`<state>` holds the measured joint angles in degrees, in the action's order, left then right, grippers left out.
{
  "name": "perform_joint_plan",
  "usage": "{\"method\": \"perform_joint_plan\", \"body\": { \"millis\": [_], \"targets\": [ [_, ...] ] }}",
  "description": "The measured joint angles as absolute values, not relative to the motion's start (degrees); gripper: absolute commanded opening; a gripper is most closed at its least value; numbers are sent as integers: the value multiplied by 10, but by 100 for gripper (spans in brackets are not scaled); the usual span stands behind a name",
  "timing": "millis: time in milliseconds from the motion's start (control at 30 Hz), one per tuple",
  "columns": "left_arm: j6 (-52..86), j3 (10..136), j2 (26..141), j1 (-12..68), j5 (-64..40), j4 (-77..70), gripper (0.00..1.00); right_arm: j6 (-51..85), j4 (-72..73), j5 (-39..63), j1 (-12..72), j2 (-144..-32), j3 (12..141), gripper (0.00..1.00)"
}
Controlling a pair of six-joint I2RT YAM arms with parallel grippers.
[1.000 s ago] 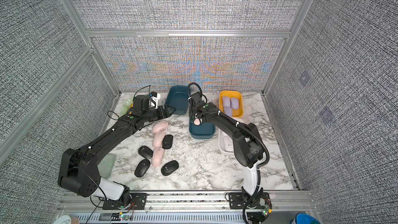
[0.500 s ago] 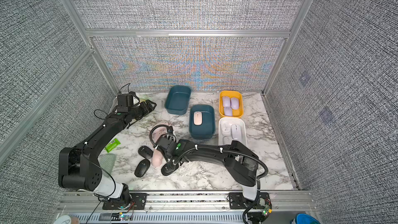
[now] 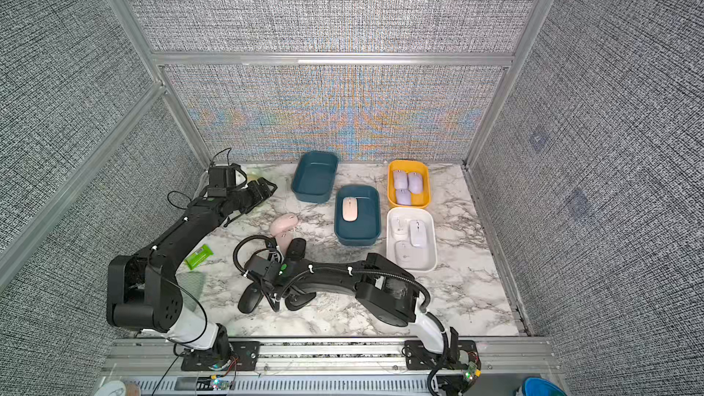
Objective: Place the mice by color into the storage box
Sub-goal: Pick up the mouse from the center of the board.
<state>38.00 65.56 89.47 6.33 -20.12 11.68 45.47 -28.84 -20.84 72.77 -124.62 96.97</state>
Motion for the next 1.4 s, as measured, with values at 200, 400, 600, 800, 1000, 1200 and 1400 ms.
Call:
{"method": "perform_joint_plan", "body": {
  "millis": [200,400,600,800,1000,1200,1400],
  "targets": [
    [391,650,894,63,-212,111,85,457,-307,-226,727,-1269,985,73],
    [396,643,891,63,-225,96,85,456,-307,-227,720,-1250,946,69],
    [401,642,893,63,-236,92,85,439,-303,-219,707,-1236,918,64],
    [401,642,893,62,-241,91,85,427,-290,-211,707,-1255,933,60],
    [402,642,893,62,-243,91,85,423,-282,-222,707,-1261,938,60],
    [405,642,893,62,-246,91,85,415,-263,-231,708,-1265,931,61],
    [405,642,893,62,-252,91,85,412,-243,-229,708,-1267,926,62]
  ]
}}
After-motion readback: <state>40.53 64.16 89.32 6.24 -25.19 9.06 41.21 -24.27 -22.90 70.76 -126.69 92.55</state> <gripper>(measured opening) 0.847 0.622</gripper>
